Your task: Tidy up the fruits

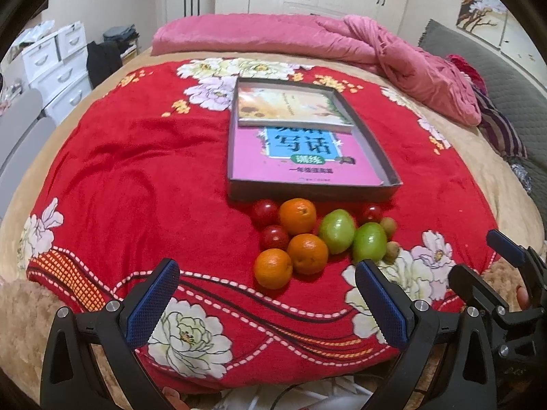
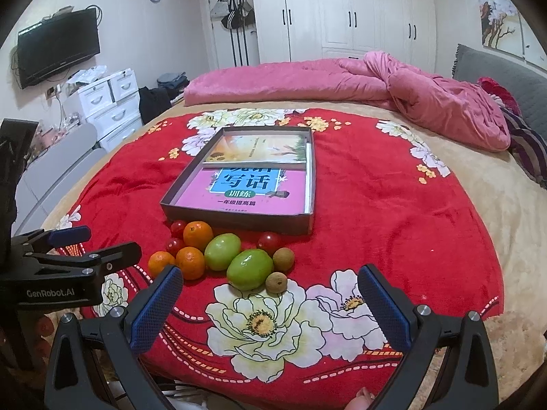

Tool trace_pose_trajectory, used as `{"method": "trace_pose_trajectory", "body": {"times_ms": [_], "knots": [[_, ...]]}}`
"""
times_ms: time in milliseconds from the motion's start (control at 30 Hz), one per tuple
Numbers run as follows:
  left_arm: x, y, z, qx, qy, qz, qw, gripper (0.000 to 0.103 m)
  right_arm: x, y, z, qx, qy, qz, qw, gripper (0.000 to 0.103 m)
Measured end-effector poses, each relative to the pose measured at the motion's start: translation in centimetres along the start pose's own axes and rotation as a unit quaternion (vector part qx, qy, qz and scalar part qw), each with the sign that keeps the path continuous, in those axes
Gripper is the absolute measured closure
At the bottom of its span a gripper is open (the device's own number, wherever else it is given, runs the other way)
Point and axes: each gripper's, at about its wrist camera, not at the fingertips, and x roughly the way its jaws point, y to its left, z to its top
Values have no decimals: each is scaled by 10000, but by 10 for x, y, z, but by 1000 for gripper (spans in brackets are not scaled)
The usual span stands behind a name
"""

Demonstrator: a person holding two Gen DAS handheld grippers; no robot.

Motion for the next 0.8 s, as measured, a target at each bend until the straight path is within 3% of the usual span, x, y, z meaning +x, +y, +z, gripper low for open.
{"method": "trace_pose_trajectory", "body": {"times_ms": [267, 433, 567, 667, 800], "knots": [[32, 15, -3, 151, 518, 298, 9981, 1, 24, -2, -1, -18, 335, 68, 9994, 0], [47, 7, -7, 397, 643, 44, 9971, 1, 42, 1, -4, -195, 612, 88, 9979, 0], [55, 7, -6, 477, 627, -142, 9968, 2, 68, -6, -7, -248, 1046, -249, 9939, 0], [57, 9, -4, 540, 601, -123, 9967, 10, 87, -14, -10, -246, 1441, -418, 9884, 1], [63, 11, -3, 496, 718, -306, 9957, 26, 98, -16, -12, -415, 1589, -375, 9857, 18]]}}
